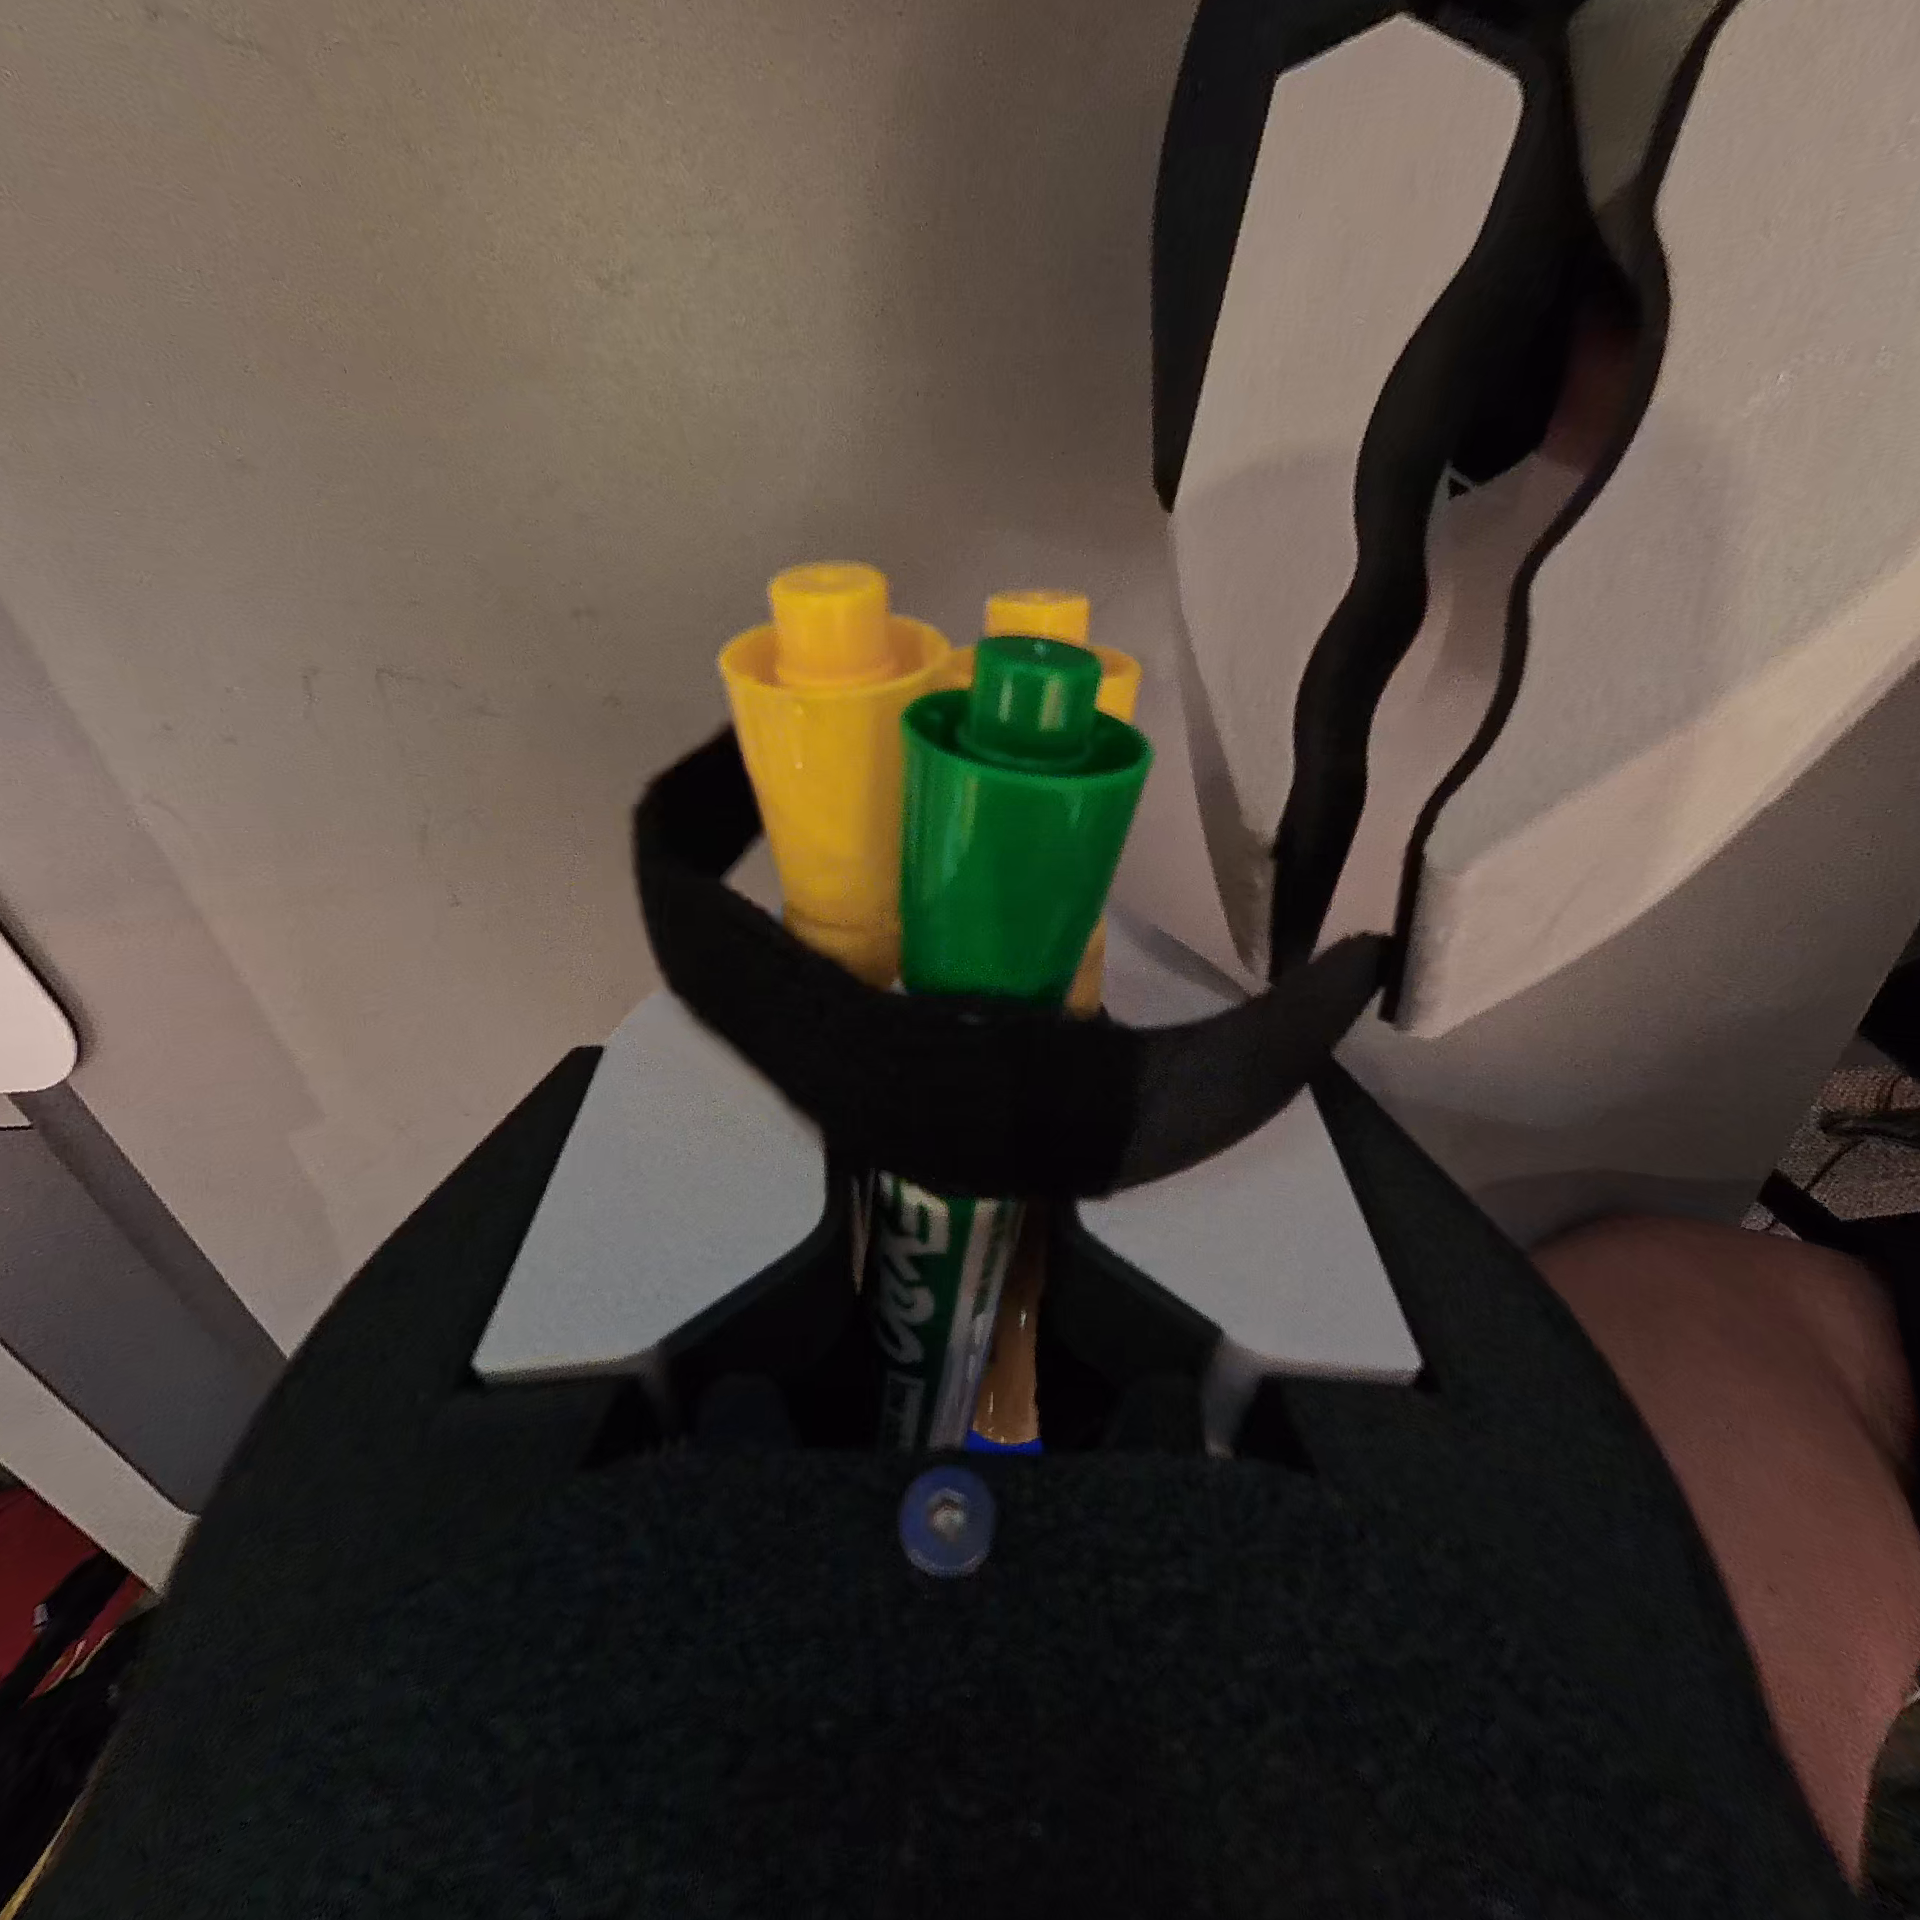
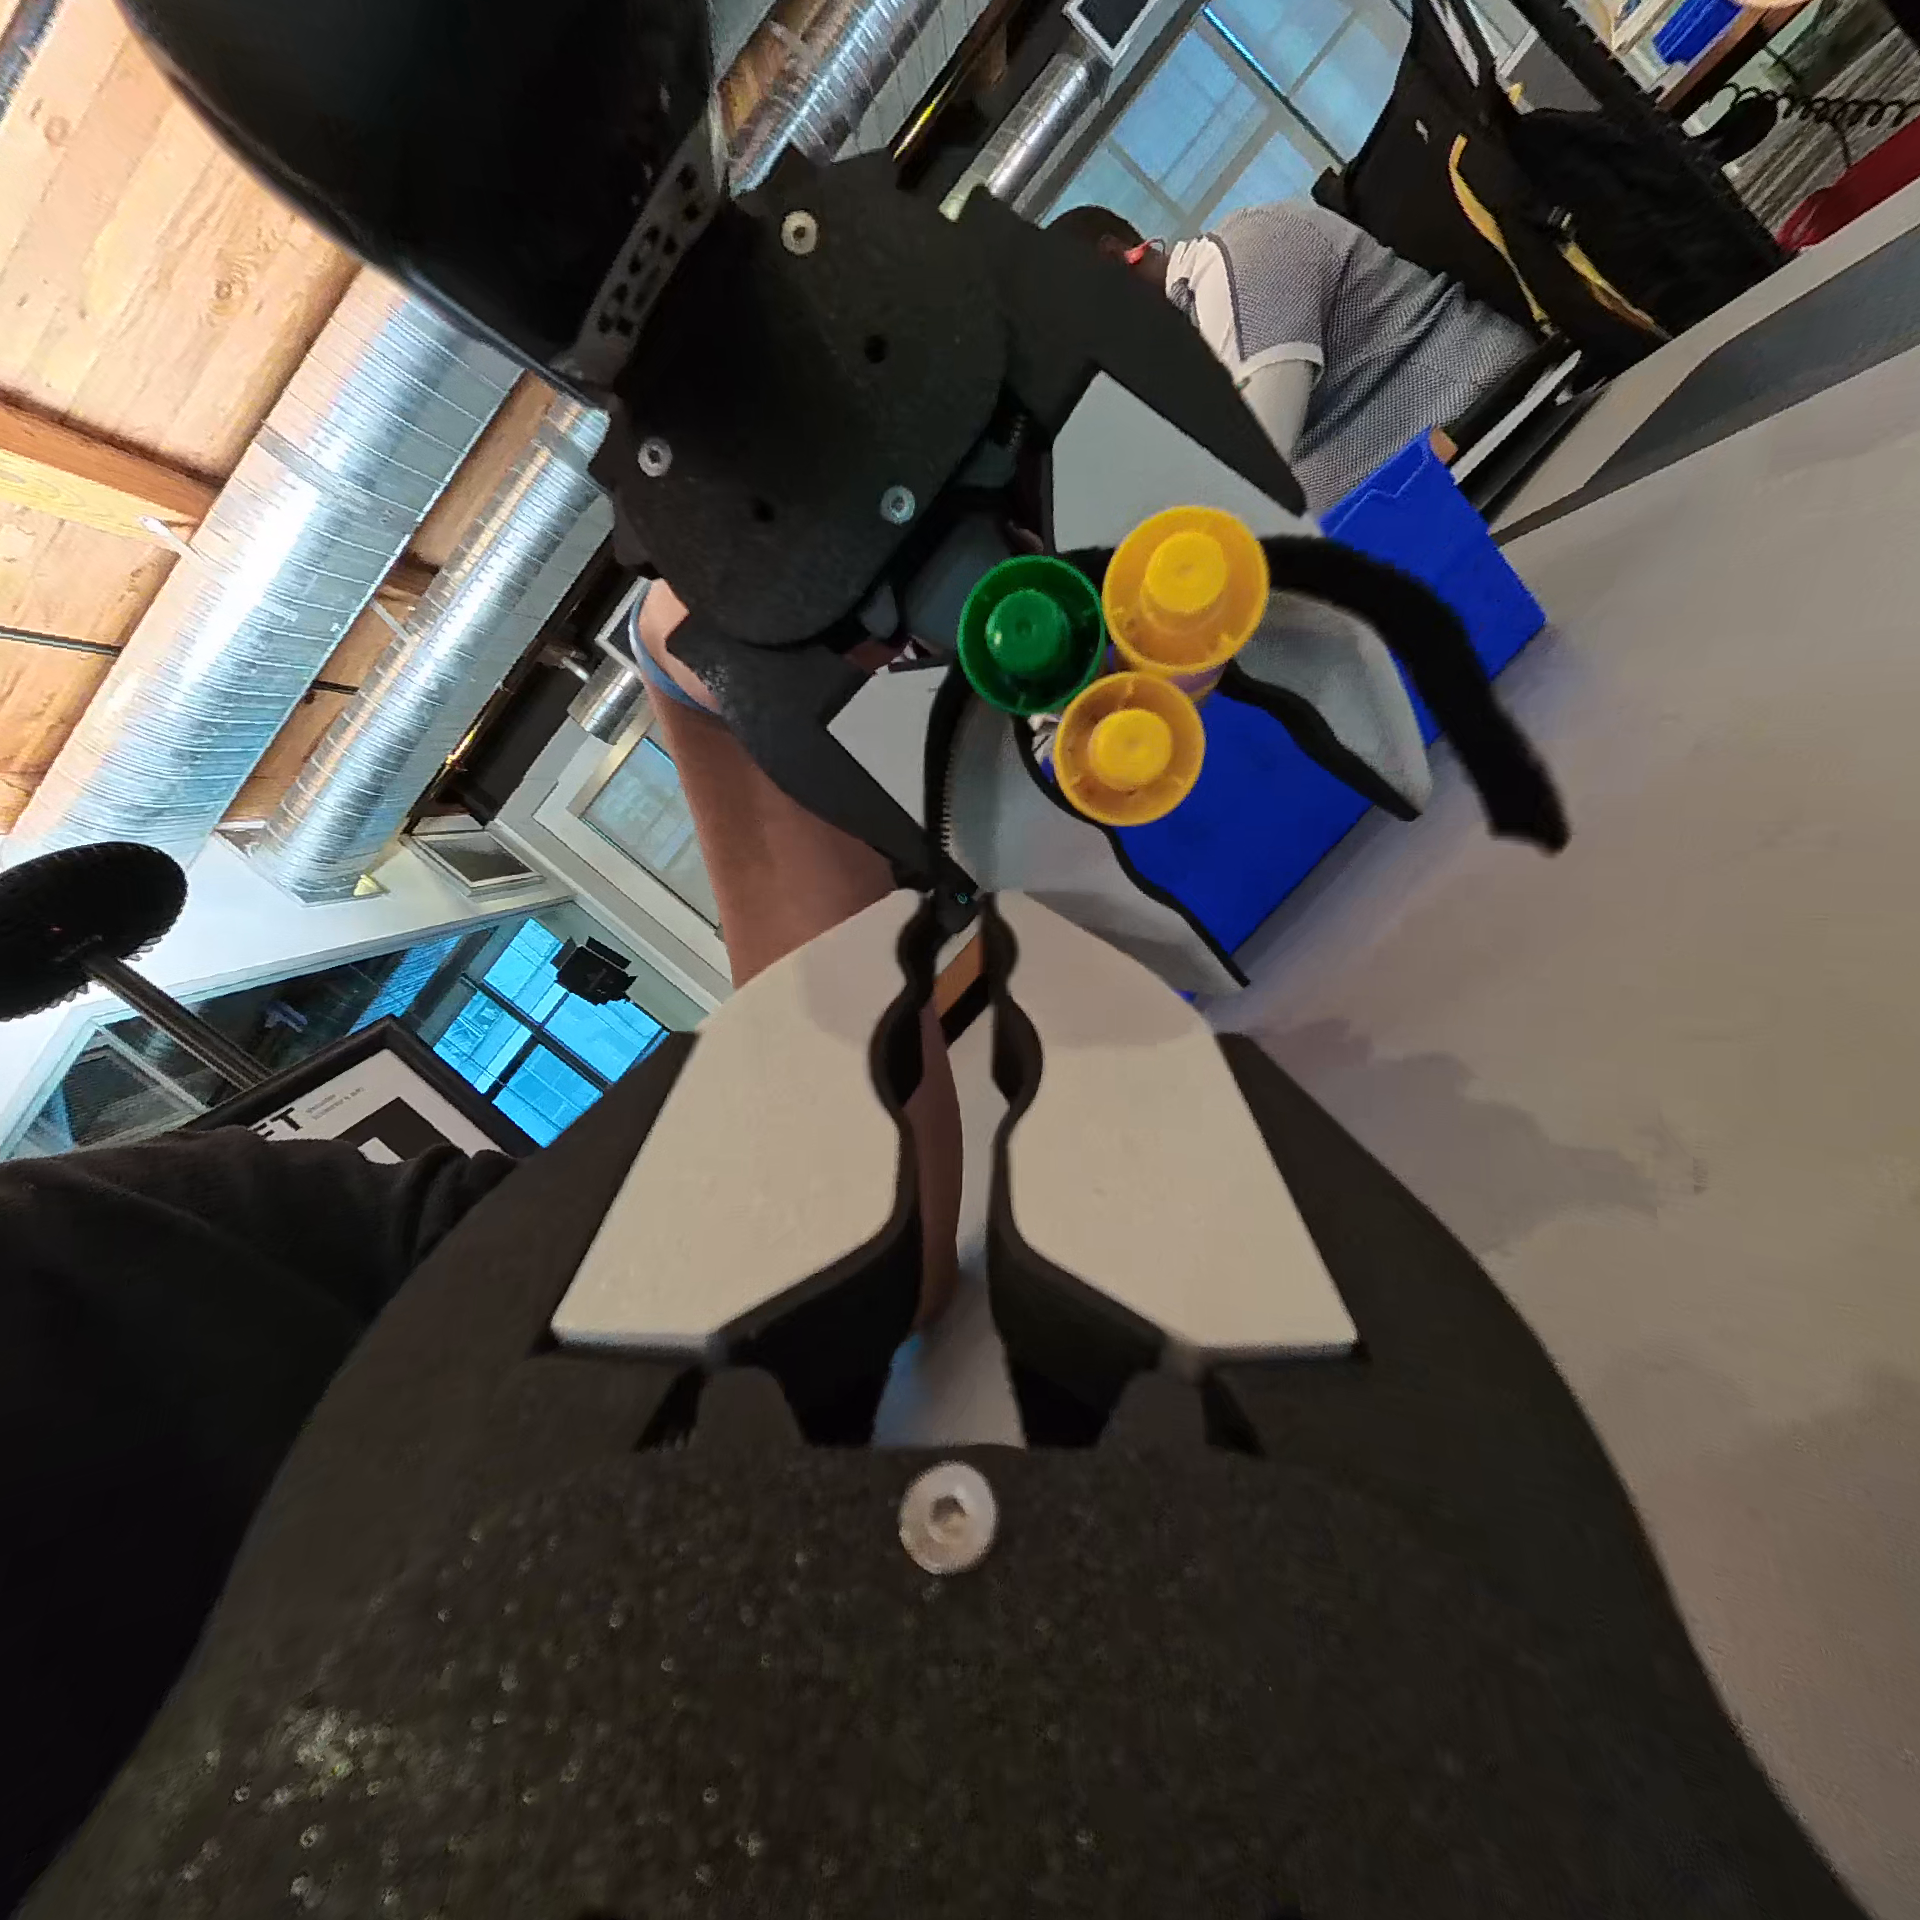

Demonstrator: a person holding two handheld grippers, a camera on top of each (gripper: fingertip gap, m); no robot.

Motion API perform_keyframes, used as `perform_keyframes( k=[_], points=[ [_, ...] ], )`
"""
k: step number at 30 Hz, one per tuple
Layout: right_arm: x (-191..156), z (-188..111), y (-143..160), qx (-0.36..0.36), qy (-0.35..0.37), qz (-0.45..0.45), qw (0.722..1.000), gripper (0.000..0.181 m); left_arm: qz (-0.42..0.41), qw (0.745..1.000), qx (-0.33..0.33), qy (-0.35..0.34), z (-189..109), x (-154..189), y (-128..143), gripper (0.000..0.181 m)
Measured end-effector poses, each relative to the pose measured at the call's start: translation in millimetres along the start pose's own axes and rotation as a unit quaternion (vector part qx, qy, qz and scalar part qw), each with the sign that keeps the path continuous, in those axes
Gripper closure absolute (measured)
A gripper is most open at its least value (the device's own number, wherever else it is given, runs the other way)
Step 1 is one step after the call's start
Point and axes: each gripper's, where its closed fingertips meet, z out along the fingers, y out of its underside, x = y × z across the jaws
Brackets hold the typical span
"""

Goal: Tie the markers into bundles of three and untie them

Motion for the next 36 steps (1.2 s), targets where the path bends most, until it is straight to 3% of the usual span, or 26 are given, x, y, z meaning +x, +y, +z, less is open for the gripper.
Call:
perform_keyframes(
  k=[7, 20, 36],
  points=[
    [0.7, -1.1, 6.6, -0.021, 0.01, -0.02, 1.0, 0.18, -0.001, 1.0, 0.005, -0.002, -2.2, -0.3, 0.8, 0.141],
    [4.9, 0.0, 32.6, -0.08, 0.012, 0.032, 0.996, 0.18, -0.018, 1.0, 0.009, 0.001, -4.3, -5.8, 10.8, 0.141],
    [4.3, -2.9, 20.9, -0.048, -0.009, 0.071, 0.996, 0.172, -0.022, 1.0, 0.007, 0.008, -4.6, -3.6, 15.4, 0.14]
  ],
)
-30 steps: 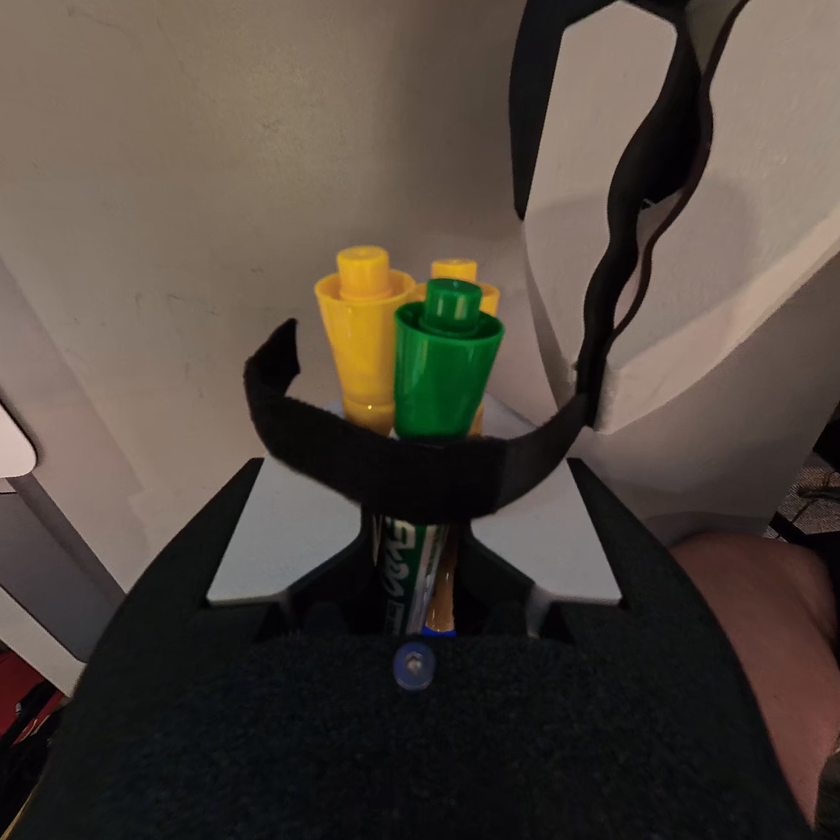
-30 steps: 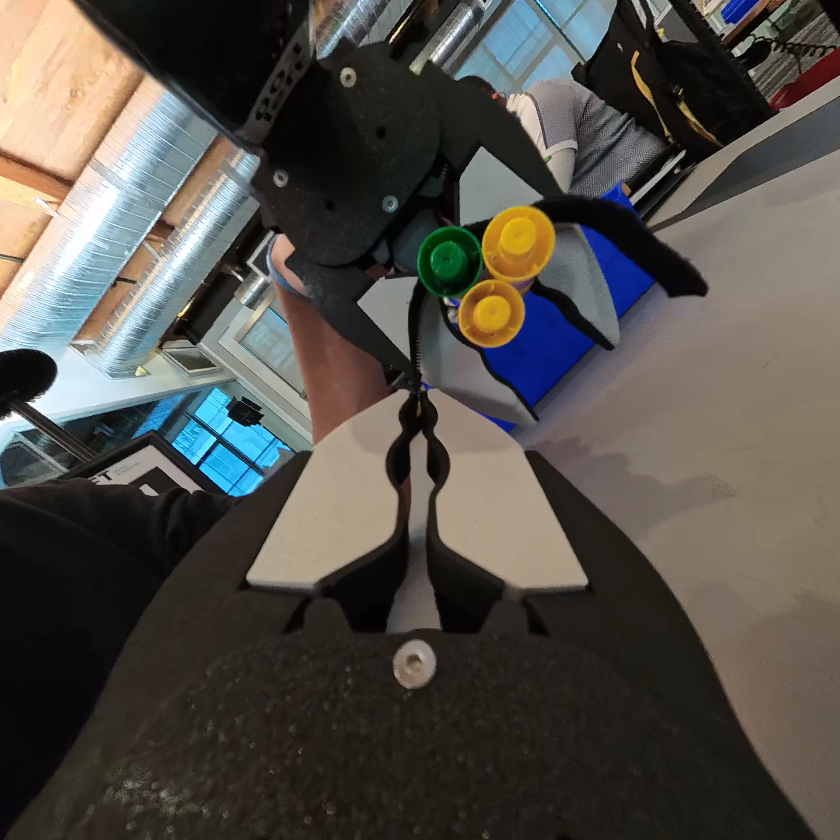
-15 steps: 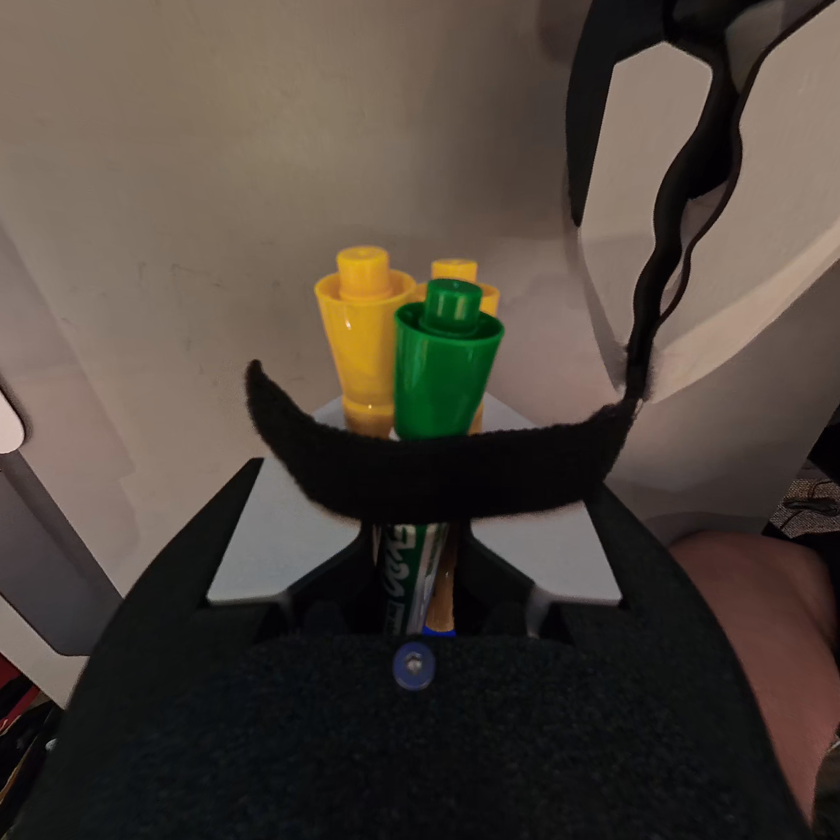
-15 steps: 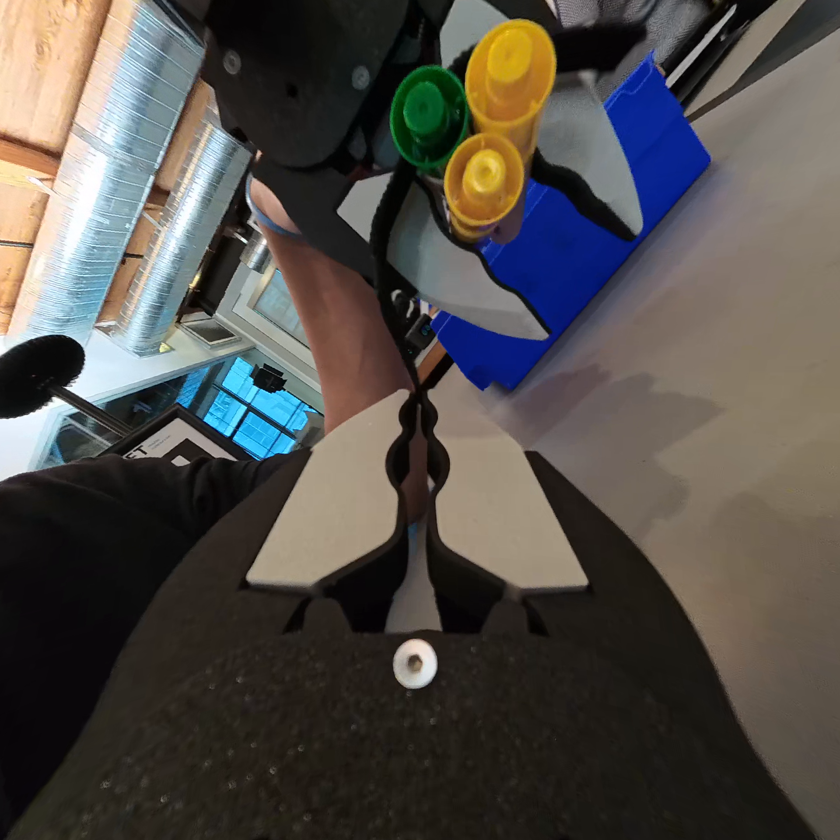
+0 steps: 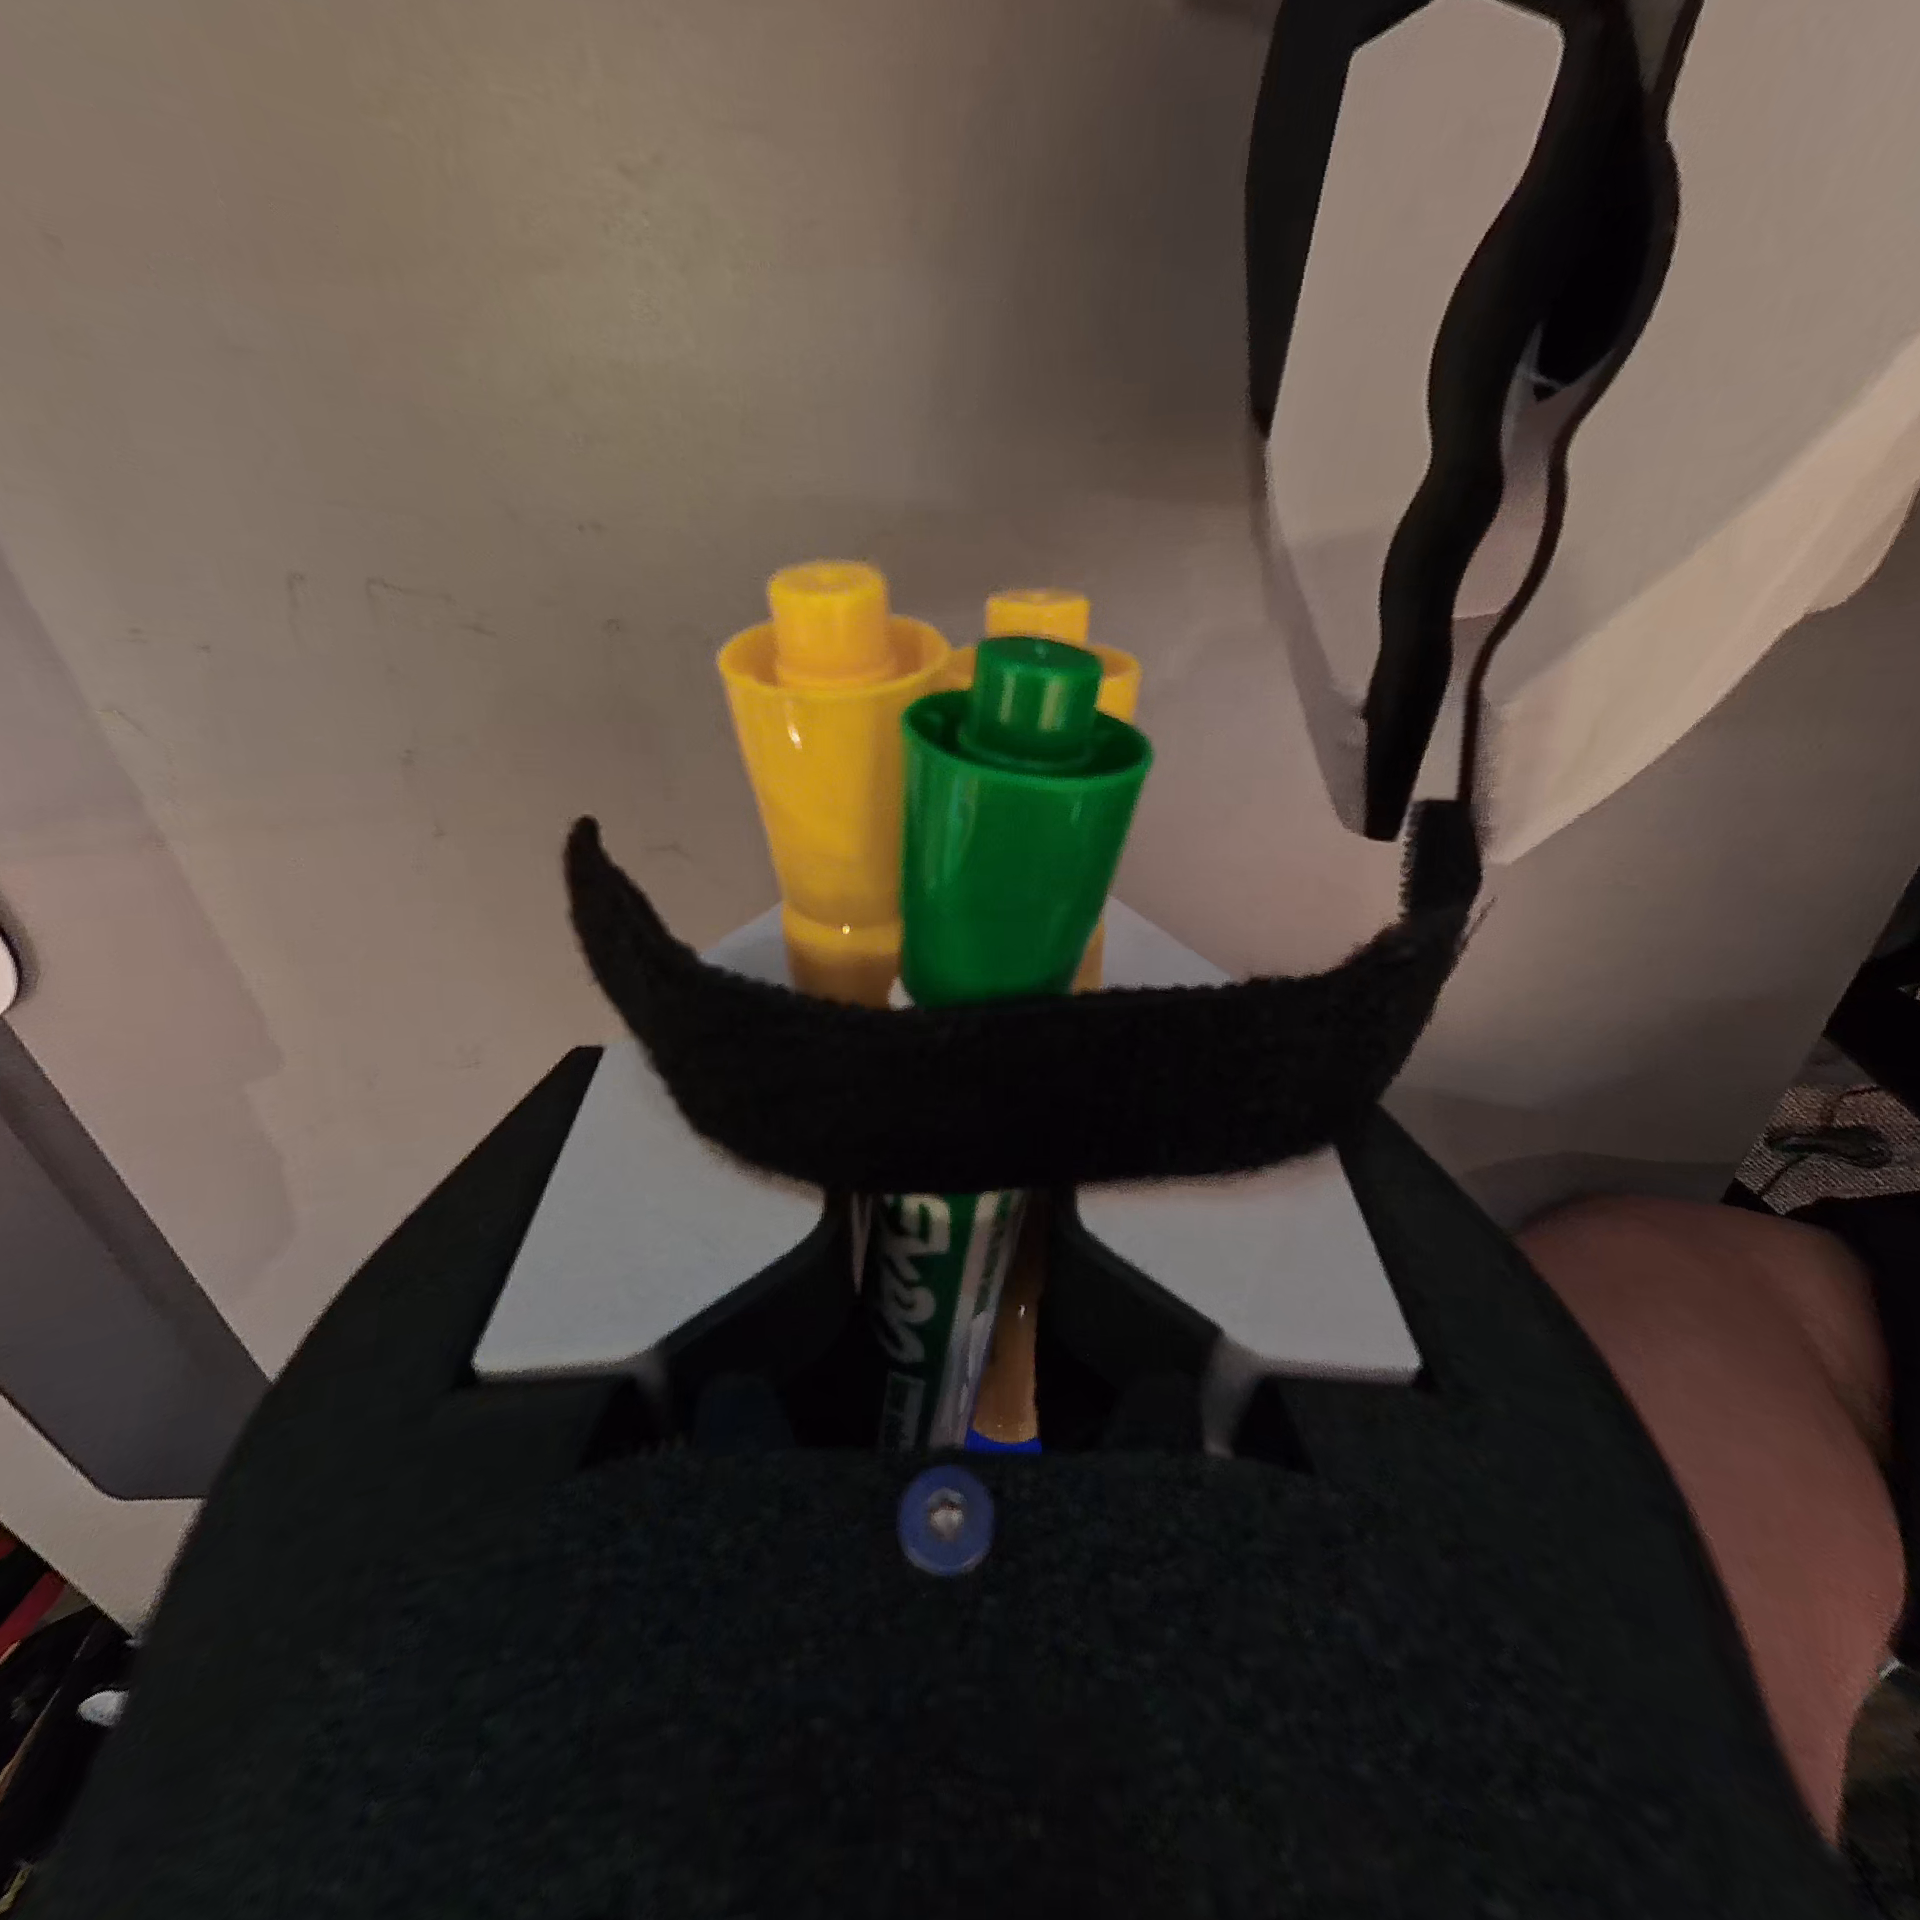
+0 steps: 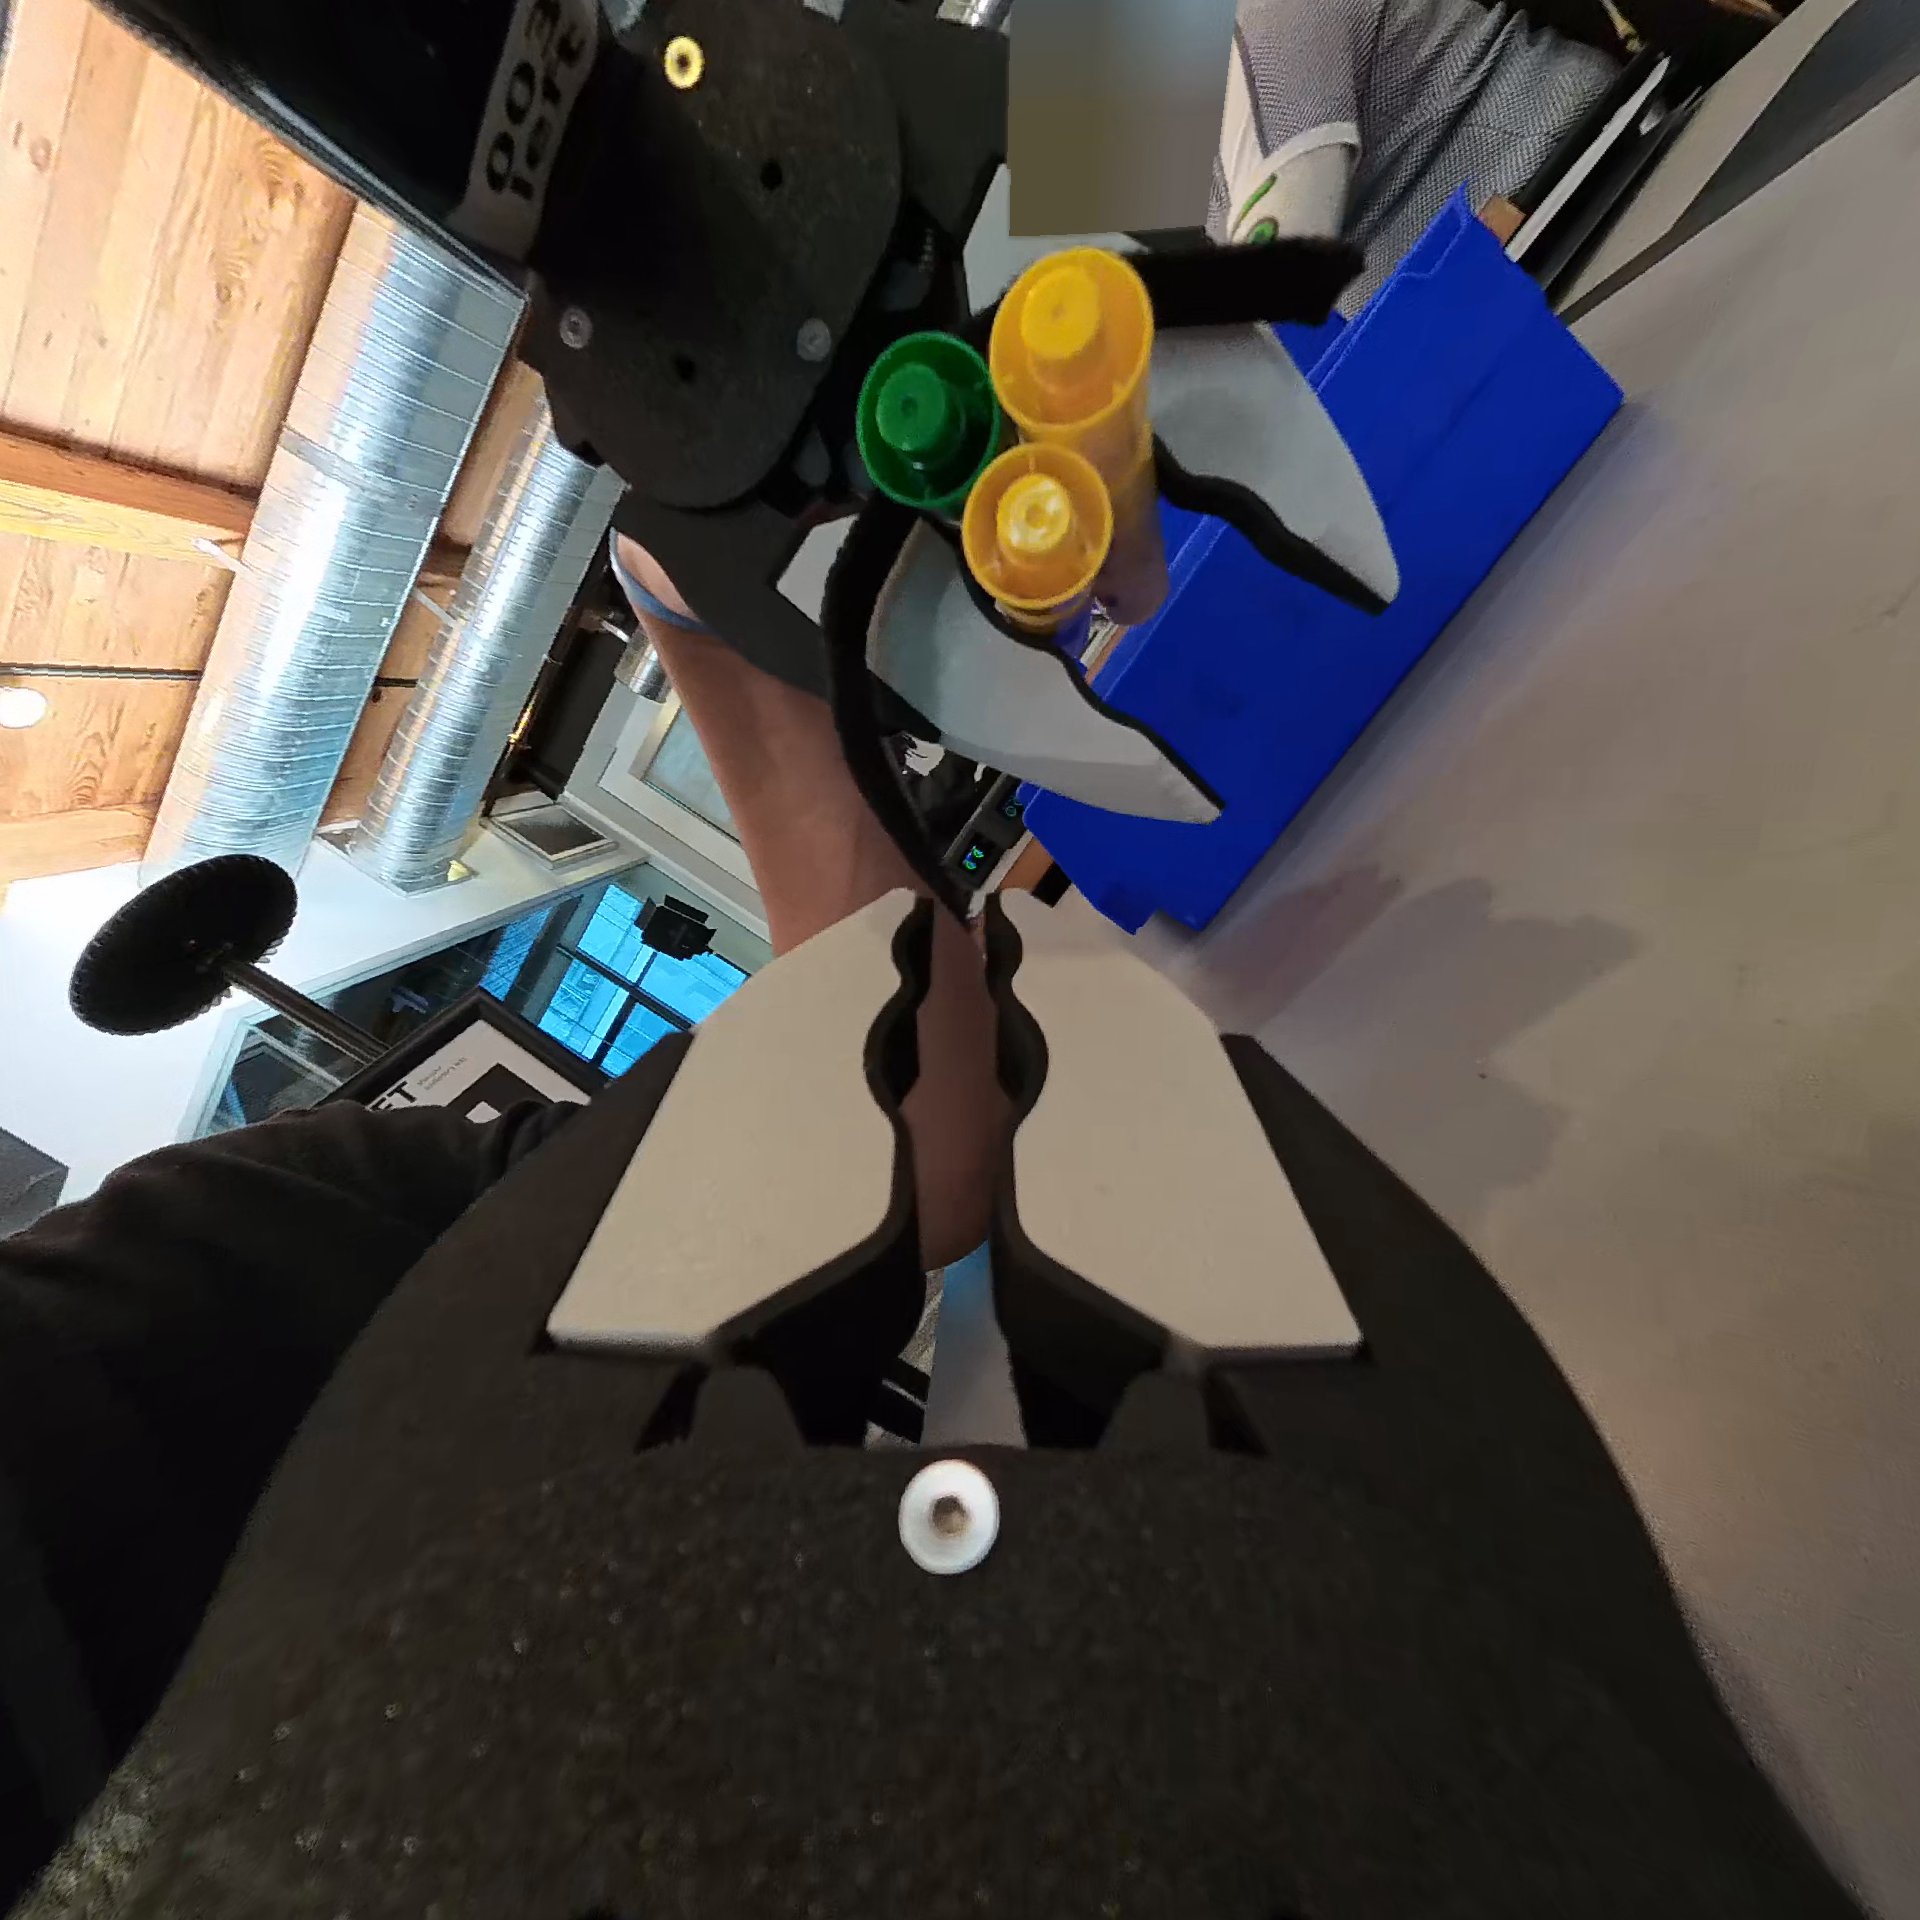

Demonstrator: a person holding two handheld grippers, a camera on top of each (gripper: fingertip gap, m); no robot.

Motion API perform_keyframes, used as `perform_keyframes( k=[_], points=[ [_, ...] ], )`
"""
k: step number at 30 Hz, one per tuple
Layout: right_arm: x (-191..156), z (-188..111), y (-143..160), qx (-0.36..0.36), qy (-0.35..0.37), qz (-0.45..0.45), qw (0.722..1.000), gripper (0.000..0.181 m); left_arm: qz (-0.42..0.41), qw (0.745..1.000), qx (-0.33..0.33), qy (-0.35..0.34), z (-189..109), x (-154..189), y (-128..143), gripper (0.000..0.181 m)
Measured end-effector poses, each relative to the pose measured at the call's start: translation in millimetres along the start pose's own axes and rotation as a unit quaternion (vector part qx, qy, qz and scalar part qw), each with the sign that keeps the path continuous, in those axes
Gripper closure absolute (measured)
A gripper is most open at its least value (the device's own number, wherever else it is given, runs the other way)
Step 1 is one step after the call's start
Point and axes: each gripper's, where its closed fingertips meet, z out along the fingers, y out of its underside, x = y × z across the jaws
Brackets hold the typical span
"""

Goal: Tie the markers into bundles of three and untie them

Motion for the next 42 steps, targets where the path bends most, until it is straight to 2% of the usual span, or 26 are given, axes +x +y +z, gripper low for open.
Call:
perform_keyframes(
  k=[12, 20, 23, 27, 32, 35, 42],
  points=[
    [-3.7, 1.1, -0.8, -0.004, 0.006, -0.028, 1.0, 0.159, 0.005, 1.0, 0.001, 0.007, 0.0, 3.0, -1.2, 0.141],
    [-4.6, -11.3, -24.1, 0.005, 0.055, -0.145, 0.988, 0.137, 0.005, 1.0, 0.0, 0.011, -0.4, 5.4, -0.2, 0.141],
    [-6.0, -22.2, -40.9, 0.002, 0.09, -0.23, 0.969, 0.127, 0.006, 1.0, -0.001, 0.013, -0.2, 6.4, -0.3, 0.141],
    [-14.3, -30.9, -59.0, -0.03, 0.133, -0.386, 0.912, 0.119, 0.011, 1.0, 0.0, 0.018, 0.3, 8.8, -1.9, 0.141],
    [-33.6, -15.0, -63.3, -0.074, 0.107, -0.503, 0.854, 0.109, 0.018, 1.0, 0.001, 0.022, 1.2, 11.1, -5.2, 0.141],
    [-39.1, 1.0, -56.6, -0.101, 0.068, -0.516, 0.848, 0.108, 0.02, 0.999, 0.0, 0.025, 2.2, 12.4, -6.7, 0.14],
    [-21.0, 10.3, -58.5, -0.115, 0.094, -0.514, 0.845, 0.112, 0.024, 0.999, -0.002, 0.027, 3.6, 14.1, -9.0, 0.14]
  ],
)
